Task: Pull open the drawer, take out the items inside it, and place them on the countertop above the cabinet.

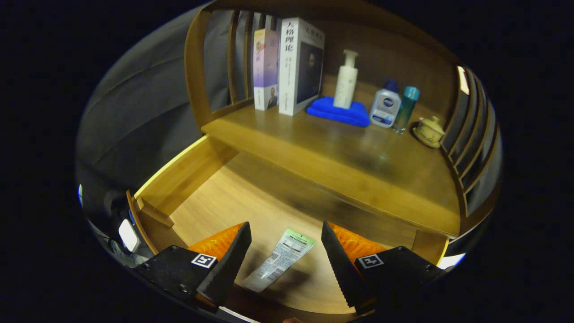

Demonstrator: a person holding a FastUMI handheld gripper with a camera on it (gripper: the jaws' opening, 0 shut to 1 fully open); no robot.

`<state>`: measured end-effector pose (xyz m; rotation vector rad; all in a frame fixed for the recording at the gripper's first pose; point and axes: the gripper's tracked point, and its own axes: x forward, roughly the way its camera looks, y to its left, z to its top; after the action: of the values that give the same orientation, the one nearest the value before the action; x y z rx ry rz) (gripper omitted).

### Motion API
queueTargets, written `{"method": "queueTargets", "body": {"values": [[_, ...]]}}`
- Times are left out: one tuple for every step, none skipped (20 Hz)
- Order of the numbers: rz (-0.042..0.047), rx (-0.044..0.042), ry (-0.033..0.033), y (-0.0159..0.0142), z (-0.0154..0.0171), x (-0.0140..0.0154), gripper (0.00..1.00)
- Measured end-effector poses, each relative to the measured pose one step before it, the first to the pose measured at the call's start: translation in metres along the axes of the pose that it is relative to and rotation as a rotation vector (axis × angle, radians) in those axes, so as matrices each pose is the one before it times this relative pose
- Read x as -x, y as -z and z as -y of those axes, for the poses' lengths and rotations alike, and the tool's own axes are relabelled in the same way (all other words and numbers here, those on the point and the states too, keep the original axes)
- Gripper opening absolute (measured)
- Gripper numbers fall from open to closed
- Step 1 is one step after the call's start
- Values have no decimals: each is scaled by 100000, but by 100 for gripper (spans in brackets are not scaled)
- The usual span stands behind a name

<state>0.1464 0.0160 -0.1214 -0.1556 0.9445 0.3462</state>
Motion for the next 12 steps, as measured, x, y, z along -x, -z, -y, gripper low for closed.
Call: {"method": "queueTargets", "body": {"values": [[-3900,1531,-1330,571,-77,-424,99],[-4098,1205,-1883,520,-229,-537,99],[-3469,684,-265,690,16,-368,99],[-3433,1531,-1089,467,-66,-390,98],[-3488,764,-960,599,54,-557,99],[-2850,-281,30,463,241,-211,99],[-1574,-582,-301,322,47,-480,99],[-1637,-709,-908,278,123,-338,99],[-1579,-951,-1104,351,-125,-258,99],[-1780,-514,-624,334,0,-139,99],[-2152,-25,-903,271,-71,-4,99],[-837,467,-121,113,29,4,99]]}}
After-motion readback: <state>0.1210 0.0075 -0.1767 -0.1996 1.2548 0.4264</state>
